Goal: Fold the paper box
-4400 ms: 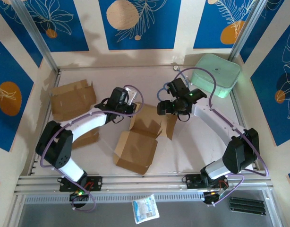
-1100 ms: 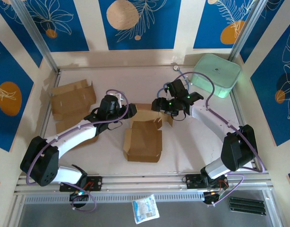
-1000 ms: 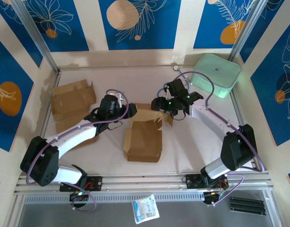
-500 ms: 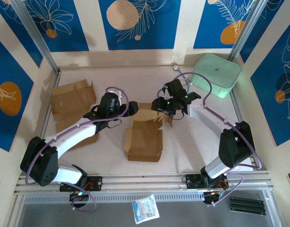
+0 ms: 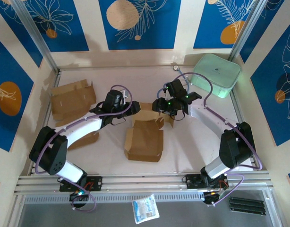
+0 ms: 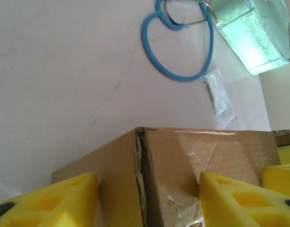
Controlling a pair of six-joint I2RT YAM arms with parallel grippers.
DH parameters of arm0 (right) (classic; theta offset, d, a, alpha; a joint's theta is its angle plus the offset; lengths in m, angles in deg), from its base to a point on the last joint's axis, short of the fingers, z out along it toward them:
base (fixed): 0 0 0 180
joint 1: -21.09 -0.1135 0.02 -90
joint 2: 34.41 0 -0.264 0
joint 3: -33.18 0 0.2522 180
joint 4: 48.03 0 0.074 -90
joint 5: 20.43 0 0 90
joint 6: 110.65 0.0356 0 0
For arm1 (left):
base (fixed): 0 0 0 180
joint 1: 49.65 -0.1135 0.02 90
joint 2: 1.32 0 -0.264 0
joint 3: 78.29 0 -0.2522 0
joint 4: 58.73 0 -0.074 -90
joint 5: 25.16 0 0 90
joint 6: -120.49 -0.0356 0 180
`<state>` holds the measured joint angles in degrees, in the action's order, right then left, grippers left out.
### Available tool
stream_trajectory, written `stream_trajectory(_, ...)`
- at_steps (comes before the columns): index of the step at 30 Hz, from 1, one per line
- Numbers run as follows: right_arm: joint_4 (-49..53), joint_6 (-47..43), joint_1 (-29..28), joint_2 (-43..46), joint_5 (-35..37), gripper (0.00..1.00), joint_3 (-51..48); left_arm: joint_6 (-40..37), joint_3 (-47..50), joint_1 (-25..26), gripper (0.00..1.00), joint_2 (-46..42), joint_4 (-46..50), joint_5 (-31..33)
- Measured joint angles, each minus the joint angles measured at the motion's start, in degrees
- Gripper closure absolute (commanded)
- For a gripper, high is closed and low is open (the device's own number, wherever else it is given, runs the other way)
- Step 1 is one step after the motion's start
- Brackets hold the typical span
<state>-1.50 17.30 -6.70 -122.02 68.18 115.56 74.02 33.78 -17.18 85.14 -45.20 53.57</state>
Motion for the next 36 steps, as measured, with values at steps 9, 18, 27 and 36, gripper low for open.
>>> stream_trajectory(9,0.9,4.5,-3.5,12.5,4.4,0.33,-9.8,1.2,0.0,0.0,0.44,0.0,-0.2,-1.2)
stream_trajectory(18,-4.2,7.1,-7.3,9.2,11.7,0.24,-18.9,1.2,0.0,0.0,0.44,0.0,-0.2,-2.1)
stream_trajectory(27,-16.9,6.8,-8.2,3.4,16.0,0.24,-20.9,1.2,0.0,0.0,0.44,0.0,-0.6,-3.3)
stream_trajectory(36,-26.5,6.3,-8.6,3.0,12.6,0.29,-24.1,1.2,0.0,0.0,0.45,0.0,-0.6,-3.3)
